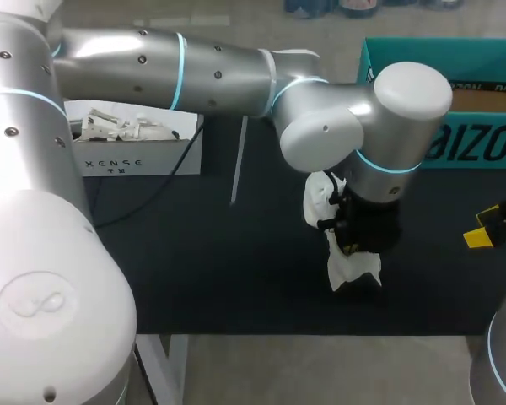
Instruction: Take the shoe out of the shoebox, open the shoe tongue, remove and reinsert the insole, then place the shoe into the shoebox
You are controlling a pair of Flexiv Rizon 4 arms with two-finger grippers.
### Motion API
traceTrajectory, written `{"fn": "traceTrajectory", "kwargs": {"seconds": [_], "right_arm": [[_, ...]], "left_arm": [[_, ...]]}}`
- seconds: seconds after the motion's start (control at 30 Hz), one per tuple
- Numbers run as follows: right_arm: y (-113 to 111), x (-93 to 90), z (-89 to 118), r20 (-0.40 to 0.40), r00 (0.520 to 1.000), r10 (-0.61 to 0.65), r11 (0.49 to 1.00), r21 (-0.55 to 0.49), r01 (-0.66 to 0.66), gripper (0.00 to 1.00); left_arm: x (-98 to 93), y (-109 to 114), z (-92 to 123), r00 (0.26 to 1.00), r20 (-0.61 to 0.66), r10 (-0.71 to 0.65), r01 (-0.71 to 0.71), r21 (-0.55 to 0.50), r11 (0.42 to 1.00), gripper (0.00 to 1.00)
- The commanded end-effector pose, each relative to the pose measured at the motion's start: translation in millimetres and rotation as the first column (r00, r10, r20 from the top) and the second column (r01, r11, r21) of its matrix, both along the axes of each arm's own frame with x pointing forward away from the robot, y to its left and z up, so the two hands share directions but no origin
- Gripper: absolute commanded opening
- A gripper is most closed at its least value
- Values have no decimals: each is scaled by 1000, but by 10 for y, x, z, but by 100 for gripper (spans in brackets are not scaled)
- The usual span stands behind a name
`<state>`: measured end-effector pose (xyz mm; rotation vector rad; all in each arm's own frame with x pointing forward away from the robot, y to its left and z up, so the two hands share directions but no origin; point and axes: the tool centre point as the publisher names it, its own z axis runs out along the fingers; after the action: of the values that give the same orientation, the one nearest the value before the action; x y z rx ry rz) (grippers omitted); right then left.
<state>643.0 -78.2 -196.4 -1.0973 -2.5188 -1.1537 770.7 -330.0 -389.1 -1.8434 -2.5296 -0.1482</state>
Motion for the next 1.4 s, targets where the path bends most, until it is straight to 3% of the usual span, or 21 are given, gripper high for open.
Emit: {"fn": "traceTrajectory", "kwargs": {"seconds": [0.03,0.13,0.27,0.6,0.77,1.23,1.4], "right_arm": [[-10,-126,18,24,999,-29,999,-19,29,100],[-10,-126,18,24,999,-29,999,-19,29,100],[-10,-126,18,24,999,-29,999,-19,29,100],[-10,-126,18,24,999,-29,999,-19,29,100],[-10,-126,18,24,999,-29,999,-19,29,100],[-10,-126,18,24,999,-29,999,-19,29,100],[-10,-126,18,24,999,-29,999,-19,29,100]], "left_arm": [[74,-58,-317,999,-44,5,-6,-15,1000,0],[80,-112,-382,998,-67,-6,4,-33,999,0],[23,-190,-311,996,-90,-22,18,-55,998,0],[-108,-7,219,999,27,27,-27,-14,1000,0],[-14,74,363,995,88,39,-41,17,999,0],[419,30,318,988,137,74,-77,18,997,0],[527,-118,274,988,143,51,-51,-3,999,0]]}}
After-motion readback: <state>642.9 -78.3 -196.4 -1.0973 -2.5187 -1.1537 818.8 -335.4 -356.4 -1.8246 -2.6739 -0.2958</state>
